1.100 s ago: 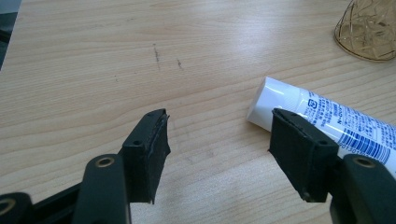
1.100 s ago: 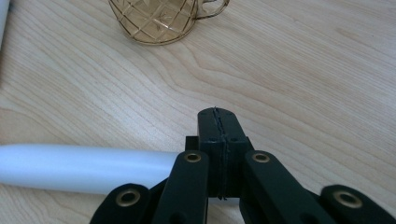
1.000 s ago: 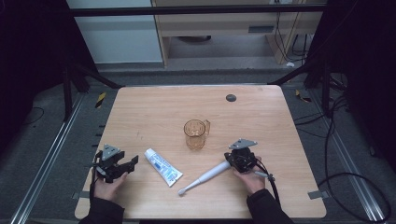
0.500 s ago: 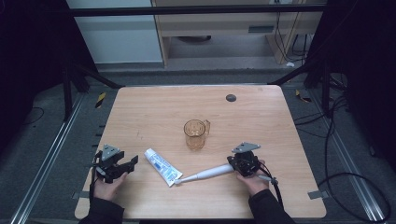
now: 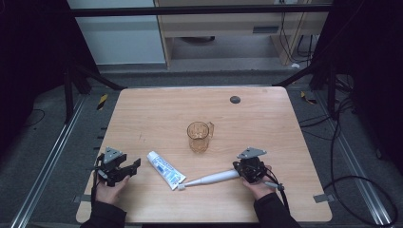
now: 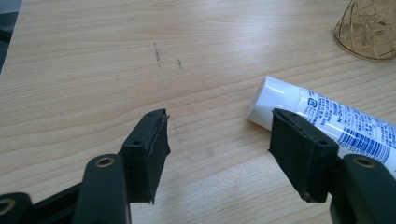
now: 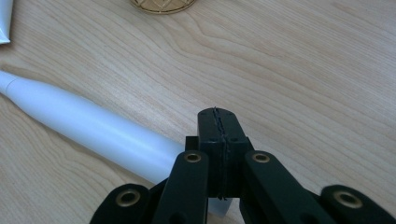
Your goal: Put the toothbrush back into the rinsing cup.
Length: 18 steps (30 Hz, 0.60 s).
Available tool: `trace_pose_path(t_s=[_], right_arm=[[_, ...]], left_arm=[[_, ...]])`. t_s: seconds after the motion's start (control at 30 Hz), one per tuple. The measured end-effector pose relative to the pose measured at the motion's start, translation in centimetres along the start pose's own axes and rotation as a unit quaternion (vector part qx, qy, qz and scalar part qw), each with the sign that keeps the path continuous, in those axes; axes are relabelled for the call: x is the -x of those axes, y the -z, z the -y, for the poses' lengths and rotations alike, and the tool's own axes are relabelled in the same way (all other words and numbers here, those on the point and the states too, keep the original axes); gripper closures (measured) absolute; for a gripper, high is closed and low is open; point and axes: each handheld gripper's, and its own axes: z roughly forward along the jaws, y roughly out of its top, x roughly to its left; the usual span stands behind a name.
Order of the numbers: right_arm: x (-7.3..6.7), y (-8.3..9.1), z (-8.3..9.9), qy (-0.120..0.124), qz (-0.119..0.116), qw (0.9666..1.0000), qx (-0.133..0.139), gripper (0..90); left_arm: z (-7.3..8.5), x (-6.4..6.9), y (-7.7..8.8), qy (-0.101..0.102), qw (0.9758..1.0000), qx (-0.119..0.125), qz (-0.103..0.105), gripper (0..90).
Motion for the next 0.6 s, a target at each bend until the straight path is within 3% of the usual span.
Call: trace_pose_path(t_s=[0.6], right_arm=[[0.36, 0.90, 0.78, -0.005, 0.004, 1.0000, 0.001, 90.0]], left_arm=[[0.02, 0.02, -0.03, 0.000, 1.0000, -0.001, 0.000, 36.6]])
